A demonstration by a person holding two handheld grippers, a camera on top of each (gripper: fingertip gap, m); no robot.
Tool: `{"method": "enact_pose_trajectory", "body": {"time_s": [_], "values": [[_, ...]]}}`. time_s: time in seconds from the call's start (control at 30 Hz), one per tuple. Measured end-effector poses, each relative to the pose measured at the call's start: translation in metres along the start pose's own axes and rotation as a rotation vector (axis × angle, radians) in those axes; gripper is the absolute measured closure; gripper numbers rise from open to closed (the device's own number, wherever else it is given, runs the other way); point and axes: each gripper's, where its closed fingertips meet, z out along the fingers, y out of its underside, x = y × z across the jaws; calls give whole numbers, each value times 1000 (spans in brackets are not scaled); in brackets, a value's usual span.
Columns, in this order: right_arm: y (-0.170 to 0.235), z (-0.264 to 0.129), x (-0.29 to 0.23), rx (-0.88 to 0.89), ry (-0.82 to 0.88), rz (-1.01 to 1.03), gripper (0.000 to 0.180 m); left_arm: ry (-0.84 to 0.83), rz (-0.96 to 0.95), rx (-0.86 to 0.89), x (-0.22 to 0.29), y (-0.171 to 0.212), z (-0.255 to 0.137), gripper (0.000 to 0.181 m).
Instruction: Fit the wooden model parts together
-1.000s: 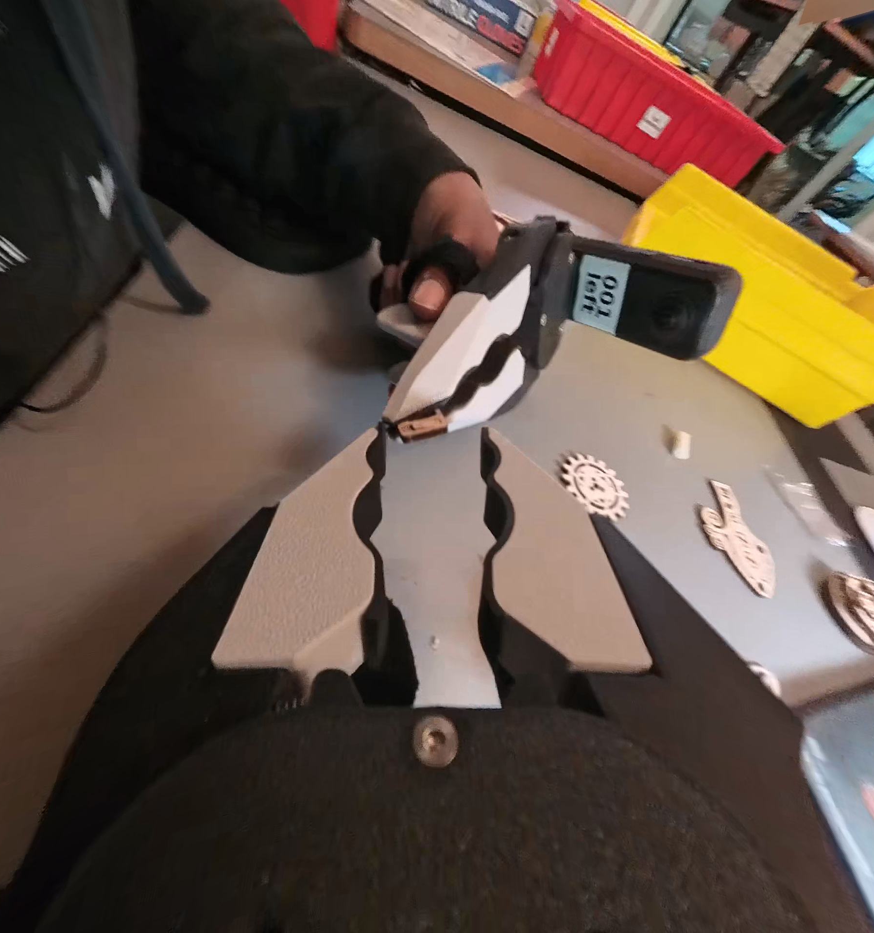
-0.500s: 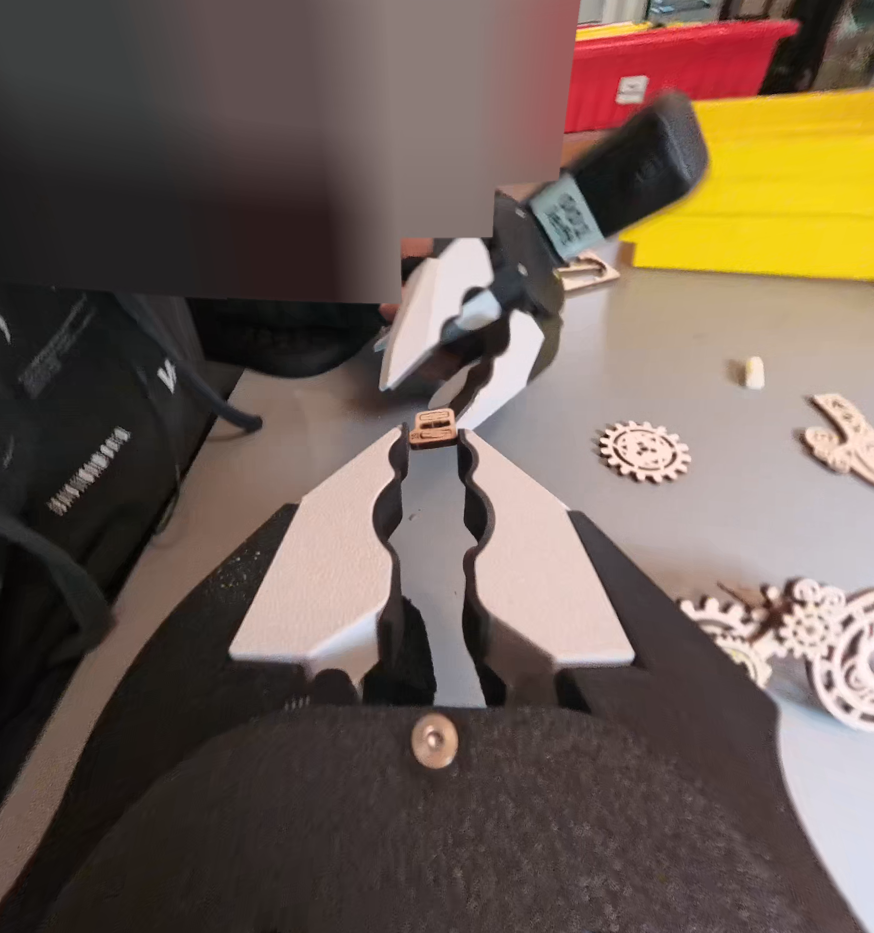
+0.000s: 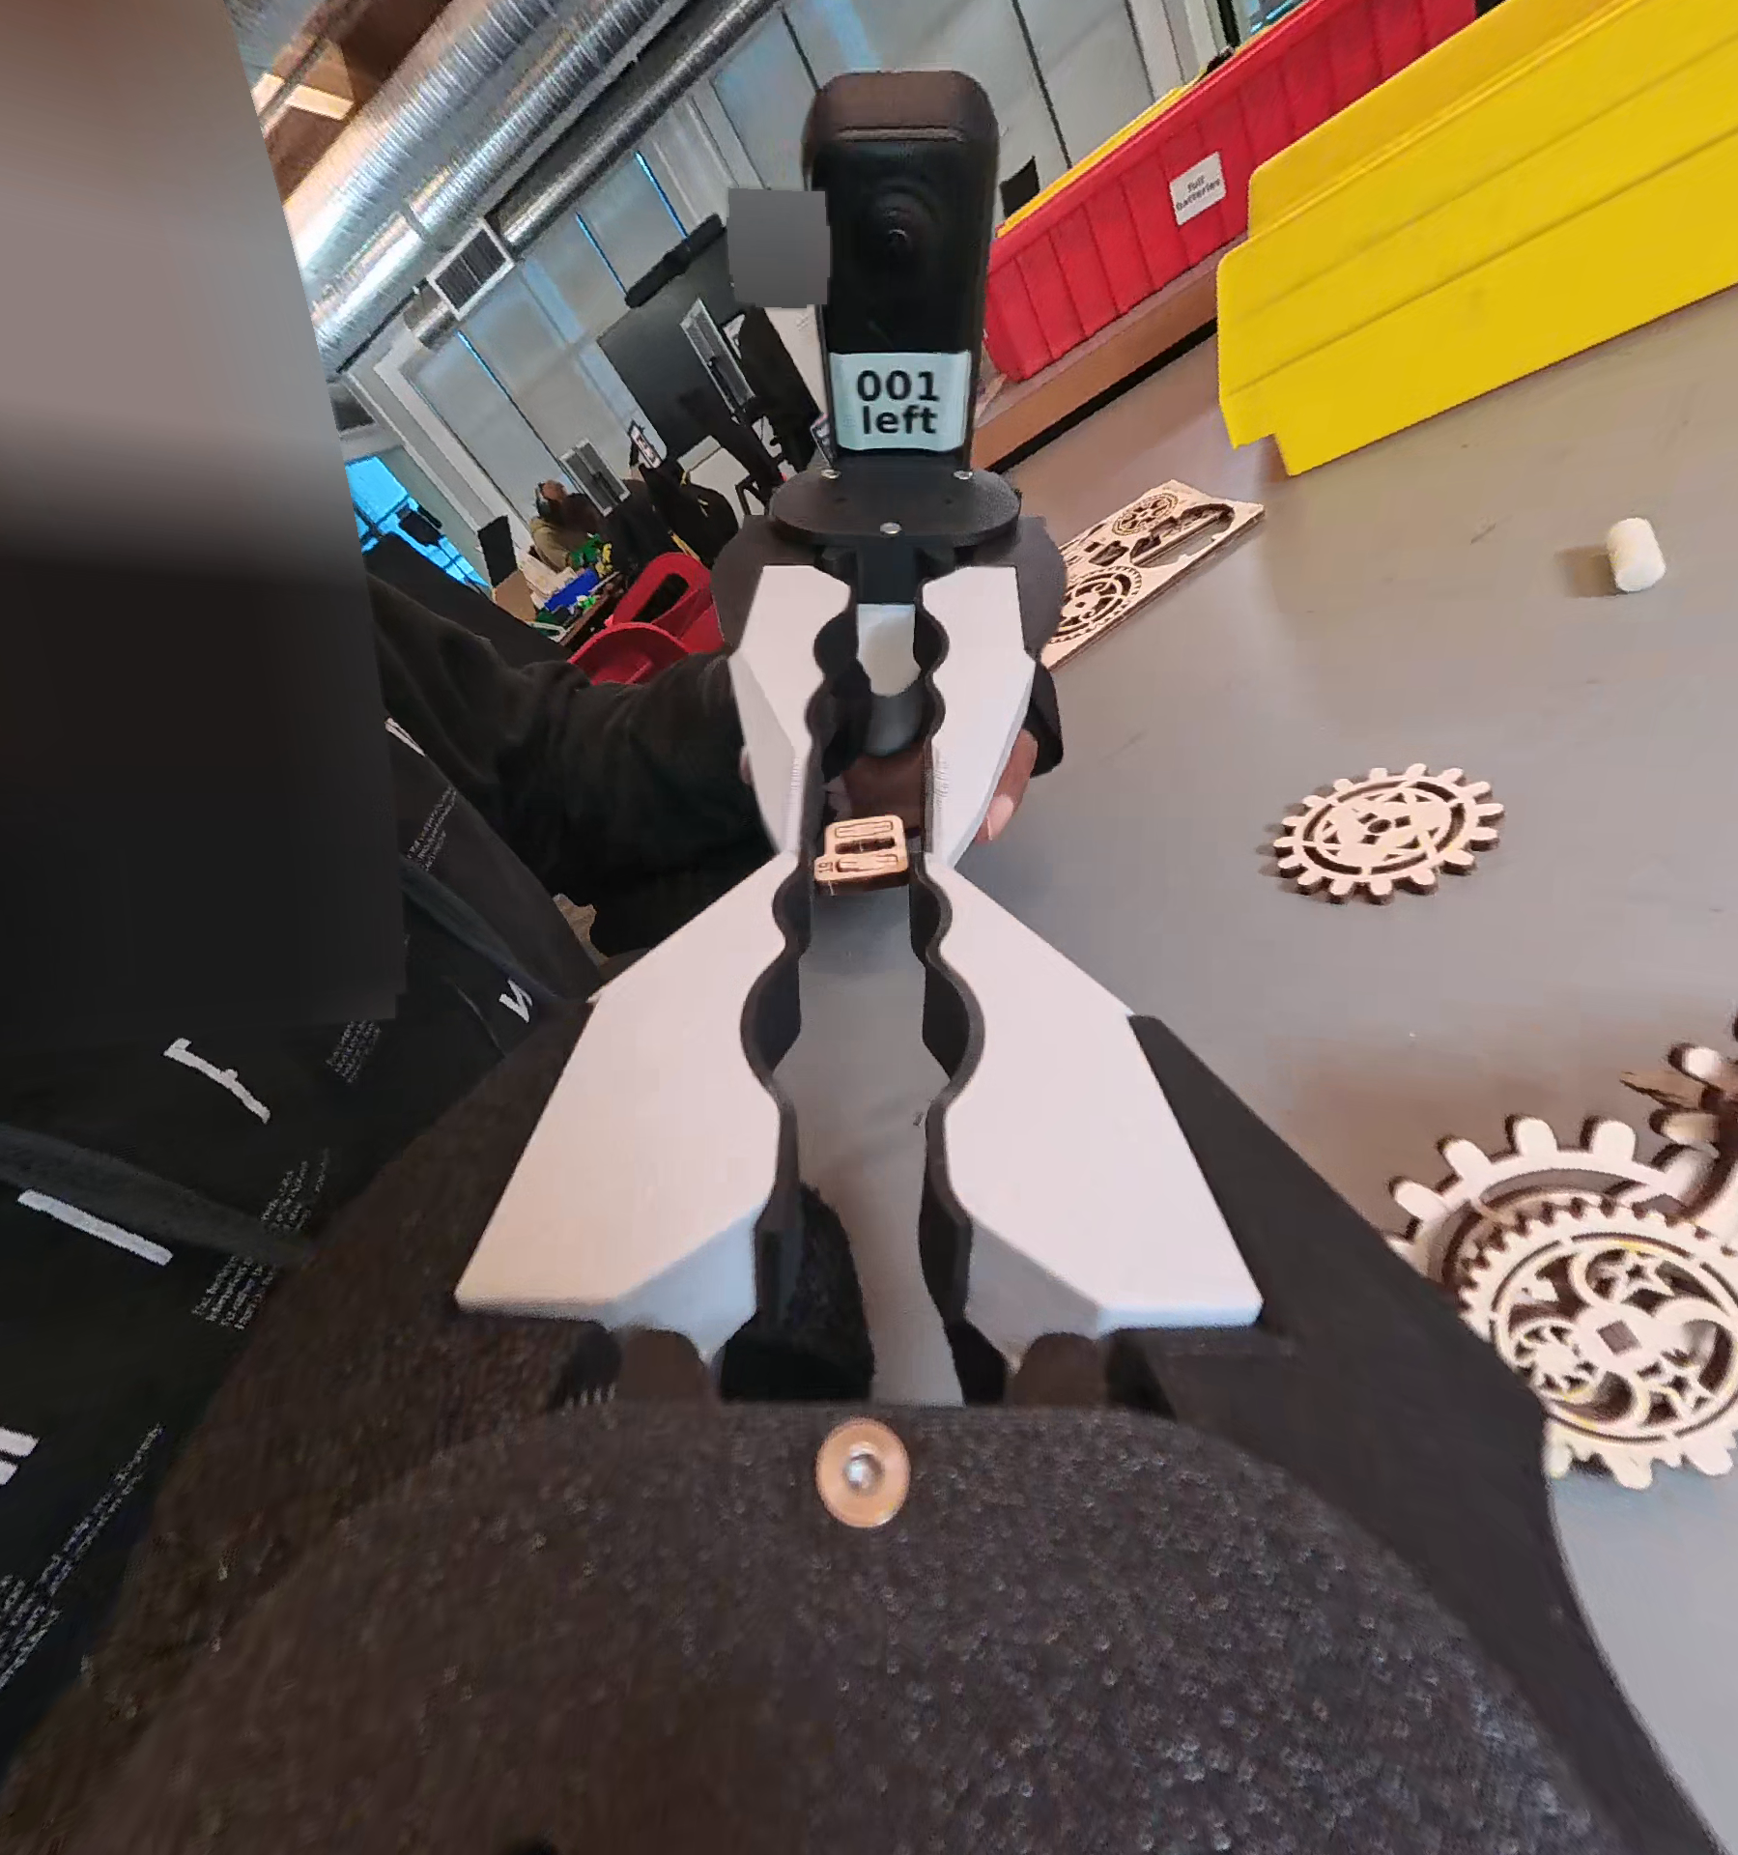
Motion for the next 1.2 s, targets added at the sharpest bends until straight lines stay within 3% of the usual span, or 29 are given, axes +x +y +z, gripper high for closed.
{"method": "enact_pose_trajectory", "body": {"time_s": [0.83,1.2], "values": [[5,-1,2,-38,19,-42,168,-63,100,-77,0,6,0,166],[12,3,19,-133,235,-277,180,-115,27,-141,-20,20,-3,166]]}}
